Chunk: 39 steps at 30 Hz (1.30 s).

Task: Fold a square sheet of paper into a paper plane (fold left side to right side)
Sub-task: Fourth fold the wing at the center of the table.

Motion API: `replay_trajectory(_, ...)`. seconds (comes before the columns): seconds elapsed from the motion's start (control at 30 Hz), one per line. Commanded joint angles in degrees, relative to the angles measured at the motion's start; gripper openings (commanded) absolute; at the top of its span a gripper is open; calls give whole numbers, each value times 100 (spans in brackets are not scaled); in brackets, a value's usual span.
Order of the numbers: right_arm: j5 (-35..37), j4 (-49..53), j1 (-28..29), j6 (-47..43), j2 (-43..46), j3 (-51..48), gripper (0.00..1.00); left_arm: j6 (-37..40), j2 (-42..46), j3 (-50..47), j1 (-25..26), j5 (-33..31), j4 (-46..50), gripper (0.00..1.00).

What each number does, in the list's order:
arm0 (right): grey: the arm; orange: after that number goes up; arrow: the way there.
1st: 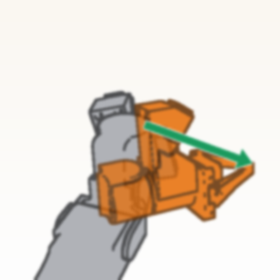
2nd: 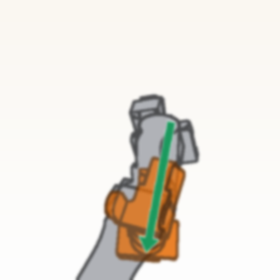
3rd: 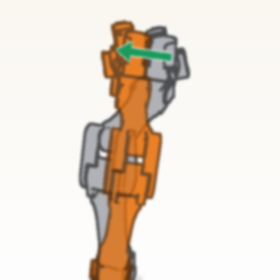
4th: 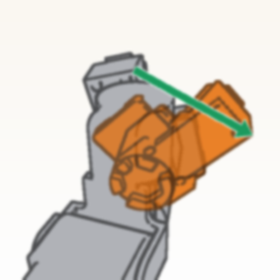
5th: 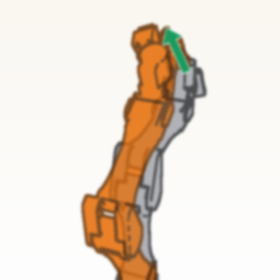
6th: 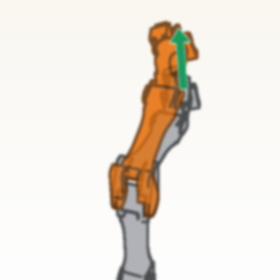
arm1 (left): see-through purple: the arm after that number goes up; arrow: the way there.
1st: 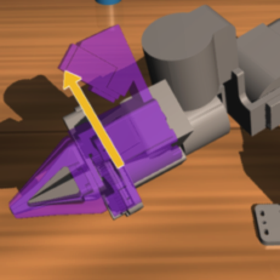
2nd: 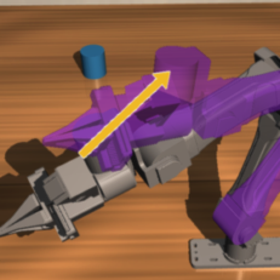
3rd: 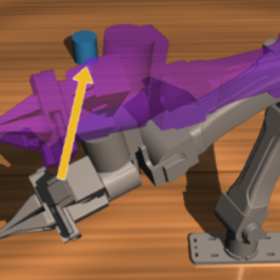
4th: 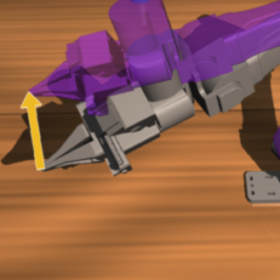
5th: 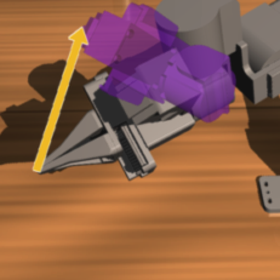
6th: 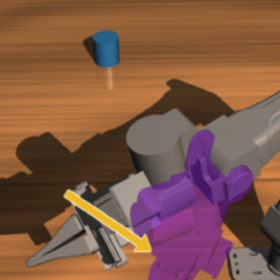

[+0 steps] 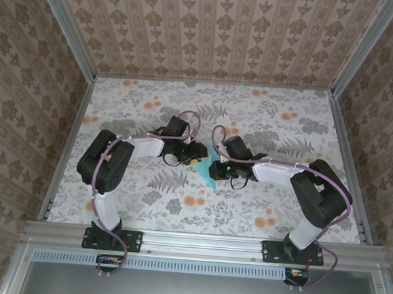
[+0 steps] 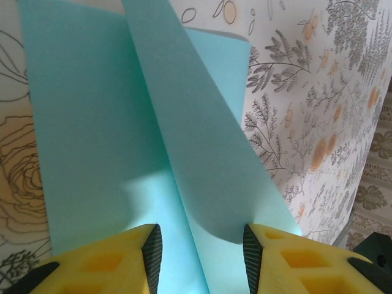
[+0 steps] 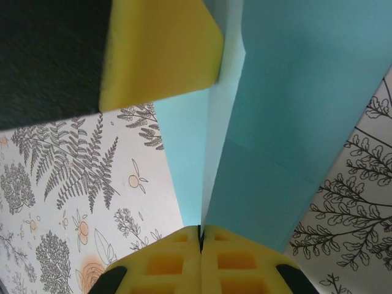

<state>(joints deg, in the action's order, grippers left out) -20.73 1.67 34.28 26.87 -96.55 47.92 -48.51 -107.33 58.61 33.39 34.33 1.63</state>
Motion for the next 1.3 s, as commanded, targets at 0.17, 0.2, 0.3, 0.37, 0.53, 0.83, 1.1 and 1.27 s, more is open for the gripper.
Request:
replay_trajectory(0.17,-317,-53,-106,146,-219,-2,7,-172,-304,204,54,-39,77,43)
replay_trajectory(0.2,-326,-56,-110,154,-224,6,7,-174,-322,216,54,-65,106,43)
replay_trajectory(0.3,-352,-76,-133,174,-243,-2,9,-185,-374,221,54,-116,187,43)
replay_trajectory(0.37,-360,-75,-152,169,-233,-8,11,-168,-385,215,54,-157,243,43)
replay_trajectory(0.53,-486,-167,-194,200,-125,-30,17,-126,-442,235,52,-206,354,43)
replay_trajectory(0.83,-1248,-642,-826,549,346,-274,33,-93,-438,247,54,-224,400,43)
replay_trajectory(1.1,-1733,-1230,-1063,1093,-228,-87,35,-79,-405,234,54,-238,401,43)
replay_trajectory(1.27,-1787,-1391,-1041,1214,-485,-20,34,-80,-385,232,54,-238,408,43)
